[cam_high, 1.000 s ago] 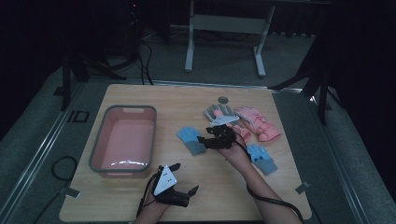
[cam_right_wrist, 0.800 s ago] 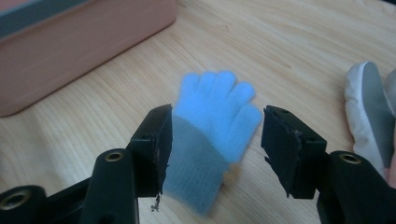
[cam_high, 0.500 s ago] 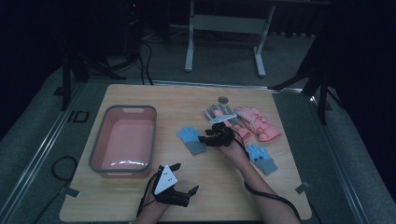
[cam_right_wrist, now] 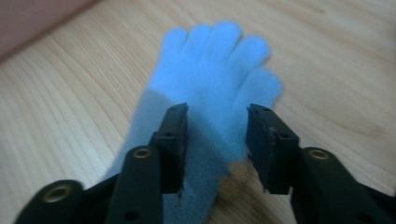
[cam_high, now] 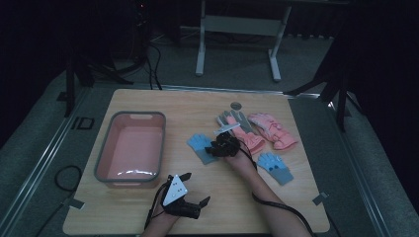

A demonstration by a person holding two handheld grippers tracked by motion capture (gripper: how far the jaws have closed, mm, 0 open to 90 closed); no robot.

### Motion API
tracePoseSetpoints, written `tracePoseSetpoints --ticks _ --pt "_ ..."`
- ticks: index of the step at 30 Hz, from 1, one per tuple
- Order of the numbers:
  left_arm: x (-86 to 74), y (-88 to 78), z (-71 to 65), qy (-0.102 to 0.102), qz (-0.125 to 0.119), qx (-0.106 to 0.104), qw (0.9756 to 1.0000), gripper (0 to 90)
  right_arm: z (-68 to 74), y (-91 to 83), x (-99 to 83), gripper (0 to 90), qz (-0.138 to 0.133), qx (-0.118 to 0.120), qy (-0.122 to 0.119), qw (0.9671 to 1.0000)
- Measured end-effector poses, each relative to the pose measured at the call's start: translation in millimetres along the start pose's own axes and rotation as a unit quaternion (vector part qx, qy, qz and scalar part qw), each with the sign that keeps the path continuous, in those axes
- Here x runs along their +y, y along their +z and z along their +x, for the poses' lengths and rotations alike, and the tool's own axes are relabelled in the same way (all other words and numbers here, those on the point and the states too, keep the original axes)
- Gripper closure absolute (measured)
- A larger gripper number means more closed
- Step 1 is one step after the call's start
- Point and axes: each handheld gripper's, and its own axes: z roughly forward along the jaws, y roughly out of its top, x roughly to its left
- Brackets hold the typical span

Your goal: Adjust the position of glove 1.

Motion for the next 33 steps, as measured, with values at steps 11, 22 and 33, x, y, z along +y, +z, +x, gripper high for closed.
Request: tracePoseSetpoints --ticks 11,22,33 --pt "0.3 0.5 -0.1 0.0 0.003 0.002 1.0 0.2 13.5 0.2 1.1 86.4 0.002 -0.04 0.007 0.9992" --pt "0.5 1.0 -0.6 0.003 0.005 0.003 1.0 0.1 33.2 -62.5 2.6 87.2 -0.055 -0.059 0.07 0.9943" --pt "0.5 0.9 -1.1 0.005 0.006 0.003 1.0 0.2 58.3 -107.5 -46.9 87.3 -0.074 -0.069 0.126 0.9868"
